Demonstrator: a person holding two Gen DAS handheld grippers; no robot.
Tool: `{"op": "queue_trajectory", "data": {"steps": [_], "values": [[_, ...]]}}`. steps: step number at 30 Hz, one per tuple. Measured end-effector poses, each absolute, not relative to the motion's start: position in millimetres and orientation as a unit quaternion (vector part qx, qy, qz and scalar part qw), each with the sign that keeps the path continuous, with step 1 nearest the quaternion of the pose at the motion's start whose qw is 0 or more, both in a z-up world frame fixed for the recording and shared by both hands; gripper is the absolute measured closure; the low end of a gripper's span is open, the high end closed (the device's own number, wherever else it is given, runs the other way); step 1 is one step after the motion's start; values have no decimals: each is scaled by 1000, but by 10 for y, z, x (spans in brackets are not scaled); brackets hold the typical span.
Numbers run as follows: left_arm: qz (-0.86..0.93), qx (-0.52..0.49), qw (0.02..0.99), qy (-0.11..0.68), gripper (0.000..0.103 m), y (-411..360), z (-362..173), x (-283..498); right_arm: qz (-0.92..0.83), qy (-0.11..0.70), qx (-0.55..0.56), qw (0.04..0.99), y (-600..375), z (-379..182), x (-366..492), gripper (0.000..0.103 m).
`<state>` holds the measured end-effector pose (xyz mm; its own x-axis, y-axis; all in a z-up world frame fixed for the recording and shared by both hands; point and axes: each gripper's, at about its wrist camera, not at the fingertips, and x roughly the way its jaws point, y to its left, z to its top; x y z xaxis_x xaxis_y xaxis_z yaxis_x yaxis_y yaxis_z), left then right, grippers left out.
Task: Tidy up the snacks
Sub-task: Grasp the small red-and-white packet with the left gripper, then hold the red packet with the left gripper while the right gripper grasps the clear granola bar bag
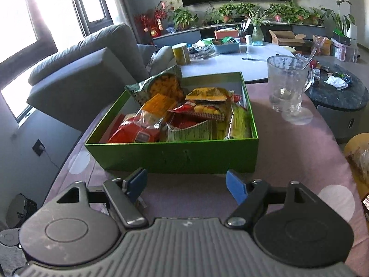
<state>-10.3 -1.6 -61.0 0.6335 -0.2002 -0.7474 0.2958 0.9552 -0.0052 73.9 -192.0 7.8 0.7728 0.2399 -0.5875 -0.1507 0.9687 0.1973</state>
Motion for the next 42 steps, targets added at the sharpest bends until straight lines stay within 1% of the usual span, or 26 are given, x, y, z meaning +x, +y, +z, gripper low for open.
{"op": "queue_trajectory", "data": {"steps": [4,13,18,21,23,24,25,28,29,30,31,33,36,42], "values": [[-139,55,903,402,56,18,-603,-98,116,330,53,935,-1825,20,745,23],[-129,33,911,391,60,149,-539,-70,173,363,-53,914,-1363,-236,741,22],[-129,30,909,395,60,187,-582,-40,182,371,-73,908,-1263,-321,758,21],[-132,40,909,392,58,159,-599,-40,179,376,-73,906,-1246,-356,783,21],[-130,46,910,390,52,138,-613,-34,174,381,-70,905,-1258,-378,807,21],[-130,49,909,392,46,129,-626,-22,172,383,-68,905,-1256,-384,814,21],[-129,50,909,394,42,124,-640,-14,170,384,-64,905,-1266,-390,821,21],[-129,57,910,389,42,105,-668,-3,169,386,-59,905,-1271,-396,824,21],[-131,56,911,388,43,107,-669,4,169,386,-58,905,-1275,-400,825,21],[-131,53,911,388,46,115,-669,12,168,387,-57,905,-1274,-406,830,21],[-131,51,911,386,56,122,-664,20,167,388,-57,905,-1275,-409,840,21],[-132,47,912,386,65,145,-644,30,165,389,-55,905,-1280,-417,850,21],[-133,29,909,393,68,202,-625,48,163,389,-50,905,-1298,-420,857,21],[-119,7,914,388,68,292,-571,42,170,386,-38,906,-1328,-415,871,21]]}}
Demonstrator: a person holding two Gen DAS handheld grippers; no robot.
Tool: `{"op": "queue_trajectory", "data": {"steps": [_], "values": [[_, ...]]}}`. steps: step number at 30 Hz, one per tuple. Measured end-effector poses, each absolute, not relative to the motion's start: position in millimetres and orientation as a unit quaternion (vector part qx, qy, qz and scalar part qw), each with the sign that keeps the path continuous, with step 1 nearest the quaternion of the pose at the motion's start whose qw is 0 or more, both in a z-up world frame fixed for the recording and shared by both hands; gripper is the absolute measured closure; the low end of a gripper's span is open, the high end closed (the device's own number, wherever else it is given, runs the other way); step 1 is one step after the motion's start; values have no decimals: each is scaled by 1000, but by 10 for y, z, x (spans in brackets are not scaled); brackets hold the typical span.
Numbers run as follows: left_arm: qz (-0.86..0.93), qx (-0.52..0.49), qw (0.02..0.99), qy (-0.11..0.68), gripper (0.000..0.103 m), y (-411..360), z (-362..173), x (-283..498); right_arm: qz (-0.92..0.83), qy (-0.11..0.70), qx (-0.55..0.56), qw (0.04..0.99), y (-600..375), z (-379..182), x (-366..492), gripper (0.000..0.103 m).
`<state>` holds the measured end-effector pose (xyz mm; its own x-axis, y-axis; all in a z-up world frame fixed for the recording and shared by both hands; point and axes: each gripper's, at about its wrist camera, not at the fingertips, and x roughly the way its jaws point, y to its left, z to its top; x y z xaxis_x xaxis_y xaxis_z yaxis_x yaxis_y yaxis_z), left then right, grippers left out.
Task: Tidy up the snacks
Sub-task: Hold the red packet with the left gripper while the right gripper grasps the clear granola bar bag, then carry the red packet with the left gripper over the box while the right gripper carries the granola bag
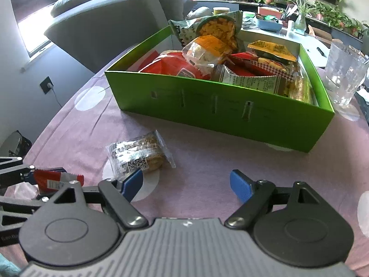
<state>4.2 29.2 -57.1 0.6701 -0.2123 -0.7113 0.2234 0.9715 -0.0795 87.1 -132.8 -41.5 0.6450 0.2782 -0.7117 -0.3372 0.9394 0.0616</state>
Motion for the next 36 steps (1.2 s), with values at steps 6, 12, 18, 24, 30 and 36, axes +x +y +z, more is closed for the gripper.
{"op": "queue_trajectory", "data": {"steps": [6,12,18,24,30,36], "values": [[-116,4,916,383,68,327,-541,35,198,383,-53,901,-1191,-449,895,20],[-111,-3,917,384,68,372,-542,42,225,380,-62,895,-971,-425,953,19],[-107,-7,917,385,68,406,-547,53,231,394,-48,888,-813,-473,1036,15],[-108,-8,916,386,68,407,-549,60,216,372,-97,898,-716,-528,1053,15],[-108,-8,916,387,68,393,-542,59,228,360,-112,898,-778,-519,1060,16],[-113,-5,917,384,68,358,-500,61,204,371,-94,901,-886,-464,1037,20]]}}
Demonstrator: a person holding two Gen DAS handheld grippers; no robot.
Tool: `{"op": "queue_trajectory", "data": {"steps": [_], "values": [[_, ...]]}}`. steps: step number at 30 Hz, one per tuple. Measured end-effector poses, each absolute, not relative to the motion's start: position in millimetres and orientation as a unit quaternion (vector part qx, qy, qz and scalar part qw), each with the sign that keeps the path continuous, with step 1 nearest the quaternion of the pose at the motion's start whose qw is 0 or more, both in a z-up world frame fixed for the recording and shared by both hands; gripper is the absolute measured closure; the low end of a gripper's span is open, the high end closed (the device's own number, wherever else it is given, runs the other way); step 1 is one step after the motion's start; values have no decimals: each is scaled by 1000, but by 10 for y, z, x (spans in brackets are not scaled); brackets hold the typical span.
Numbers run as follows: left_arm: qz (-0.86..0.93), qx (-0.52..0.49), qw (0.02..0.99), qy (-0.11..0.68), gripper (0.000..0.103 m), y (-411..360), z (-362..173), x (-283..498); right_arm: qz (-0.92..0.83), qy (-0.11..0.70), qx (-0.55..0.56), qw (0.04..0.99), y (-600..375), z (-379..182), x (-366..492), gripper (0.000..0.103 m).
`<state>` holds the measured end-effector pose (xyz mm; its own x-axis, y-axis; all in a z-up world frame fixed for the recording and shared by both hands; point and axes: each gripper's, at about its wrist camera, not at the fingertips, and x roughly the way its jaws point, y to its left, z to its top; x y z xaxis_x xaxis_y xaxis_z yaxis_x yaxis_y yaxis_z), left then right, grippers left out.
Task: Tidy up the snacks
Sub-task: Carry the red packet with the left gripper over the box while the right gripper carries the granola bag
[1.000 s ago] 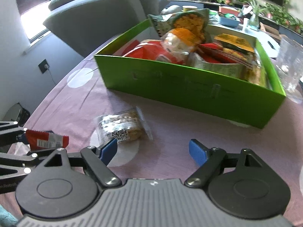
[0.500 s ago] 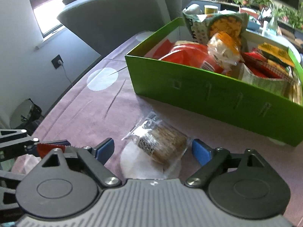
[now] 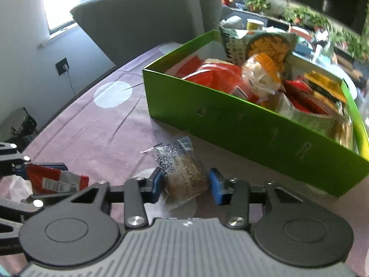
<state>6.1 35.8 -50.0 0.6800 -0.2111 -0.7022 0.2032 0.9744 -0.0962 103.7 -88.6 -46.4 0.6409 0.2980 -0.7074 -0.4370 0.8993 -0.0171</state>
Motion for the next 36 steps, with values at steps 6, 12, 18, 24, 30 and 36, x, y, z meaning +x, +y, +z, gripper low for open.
{"op": "queue_trajectory", "data": {"steps": [6,12,18,24,30,36], "values": [[-118,0,917,380,68,302,-452,81,197,372,-65,905,-1084,-405,945,21],[-129,9,918,374,68,193,-373,122,198,355,-42,913,-1266,-249,848,21],[-139,22,921,364,68,60,-270,185,194,332,-18,923,-1408,-105,820,21],[-143,31,927,346,68,-51,-123,303,186,313,2,931,-1578,-6,836,21],[-156,37,932,325,68,-192,45,471,172,301,16,938,-1743,76,908,21],[-164,39,936,308,68,-328,187,695,166,281,26,945,-1839,197,979,21]]}}
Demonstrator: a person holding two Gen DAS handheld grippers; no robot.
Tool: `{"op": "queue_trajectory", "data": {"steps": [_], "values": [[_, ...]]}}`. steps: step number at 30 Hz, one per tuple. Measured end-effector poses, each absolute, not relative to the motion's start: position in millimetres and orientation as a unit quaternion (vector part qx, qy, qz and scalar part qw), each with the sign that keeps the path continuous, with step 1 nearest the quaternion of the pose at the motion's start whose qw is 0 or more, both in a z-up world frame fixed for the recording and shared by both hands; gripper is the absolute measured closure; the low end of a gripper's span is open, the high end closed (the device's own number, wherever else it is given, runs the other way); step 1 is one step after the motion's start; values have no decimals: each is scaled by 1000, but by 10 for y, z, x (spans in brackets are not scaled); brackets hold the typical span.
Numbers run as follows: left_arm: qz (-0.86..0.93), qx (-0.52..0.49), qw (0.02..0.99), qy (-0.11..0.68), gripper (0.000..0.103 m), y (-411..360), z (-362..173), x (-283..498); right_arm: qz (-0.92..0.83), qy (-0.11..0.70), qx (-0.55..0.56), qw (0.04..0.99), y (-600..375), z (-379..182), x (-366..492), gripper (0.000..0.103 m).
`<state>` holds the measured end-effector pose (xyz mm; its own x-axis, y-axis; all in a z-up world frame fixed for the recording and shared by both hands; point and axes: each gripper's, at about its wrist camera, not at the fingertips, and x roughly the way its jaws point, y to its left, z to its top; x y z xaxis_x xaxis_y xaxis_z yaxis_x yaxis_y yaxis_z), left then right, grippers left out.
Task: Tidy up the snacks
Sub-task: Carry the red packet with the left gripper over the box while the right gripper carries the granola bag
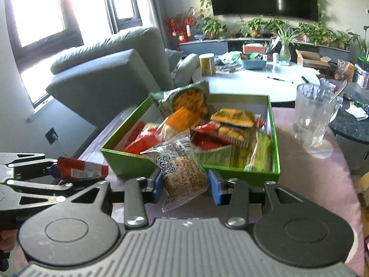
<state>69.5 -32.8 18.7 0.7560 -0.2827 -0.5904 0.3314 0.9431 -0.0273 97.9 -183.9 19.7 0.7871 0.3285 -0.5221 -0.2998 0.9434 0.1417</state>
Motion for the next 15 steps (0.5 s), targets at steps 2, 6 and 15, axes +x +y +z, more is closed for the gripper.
{"op": "queue_trajectory", "data": {"steps": [2,6,15], "values": [[-165,42,937,305,68,-365,223,762,165,276,27,947,-1862,226,1013,21],[-164,47,940,297,68,-428,295,914,161,270,31,949,-1896,264,1085,21],[-158,46,942,293,68,-508,362,1276,159,260,39,951,-1950,328,1220,21]]}}
